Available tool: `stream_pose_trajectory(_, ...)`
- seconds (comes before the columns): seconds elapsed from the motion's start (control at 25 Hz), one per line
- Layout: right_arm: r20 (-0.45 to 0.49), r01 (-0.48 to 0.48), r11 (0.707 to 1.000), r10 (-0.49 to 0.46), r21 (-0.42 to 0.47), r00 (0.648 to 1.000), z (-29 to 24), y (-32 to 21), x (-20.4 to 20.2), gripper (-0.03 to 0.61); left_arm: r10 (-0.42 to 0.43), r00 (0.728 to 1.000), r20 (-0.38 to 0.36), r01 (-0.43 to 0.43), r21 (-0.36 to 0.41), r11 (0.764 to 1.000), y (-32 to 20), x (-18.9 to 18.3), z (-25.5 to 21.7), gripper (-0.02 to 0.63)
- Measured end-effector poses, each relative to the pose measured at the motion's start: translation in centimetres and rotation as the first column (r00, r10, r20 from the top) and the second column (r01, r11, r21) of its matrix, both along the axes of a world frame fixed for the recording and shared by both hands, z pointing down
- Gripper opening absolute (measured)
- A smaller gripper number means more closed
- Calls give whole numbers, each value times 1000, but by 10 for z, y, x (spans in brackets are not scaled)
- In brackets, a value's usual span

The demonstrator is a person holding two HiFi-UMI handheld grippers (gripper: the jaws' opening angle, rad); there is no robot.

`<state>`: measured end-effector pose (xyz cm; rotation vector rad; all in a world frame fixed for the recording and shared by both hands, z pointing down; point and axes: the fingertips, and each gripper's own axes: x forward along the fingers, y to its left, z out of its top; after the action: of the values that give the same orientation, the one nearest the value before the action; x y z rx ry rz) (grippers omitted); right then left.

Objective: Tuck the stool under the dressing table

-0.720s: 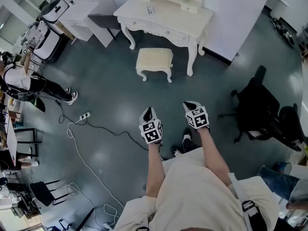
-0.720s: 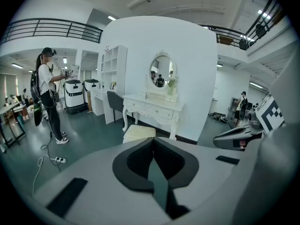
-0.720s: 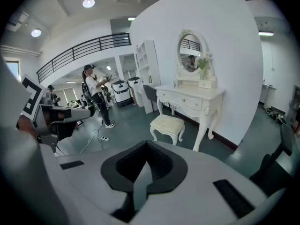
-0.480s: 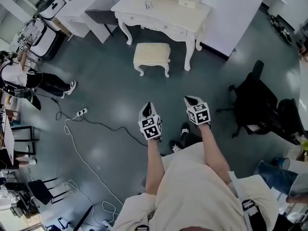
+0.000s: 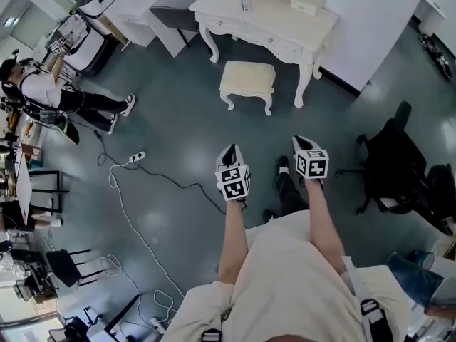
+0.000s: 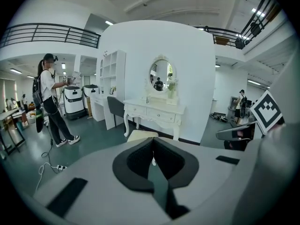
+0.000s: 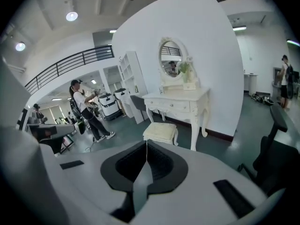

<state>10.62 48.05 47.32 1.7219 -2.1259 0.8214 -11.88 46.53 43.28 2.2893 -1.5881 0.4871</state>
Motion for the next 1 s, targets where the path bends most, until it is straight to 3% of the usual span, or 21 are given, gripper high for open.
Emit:
stream_pose_trajectory(0.44,32,62,997,-63,39,998,-10,-133,-10,44,-62,998,3,62,26,998,-119,-25,-16,15)
stream_pose_trajectory(0.76,-79,145,987,-139,67,987,-33,-254,38,44,-64,997,32,60,106,993,-238,-22,-47,15)
stream_pose_trajectory(1.0,-121,184,981,-176,63,977,-36,-311,61,44,-78,996,30,75,96,993,-296,-19,-63,15)
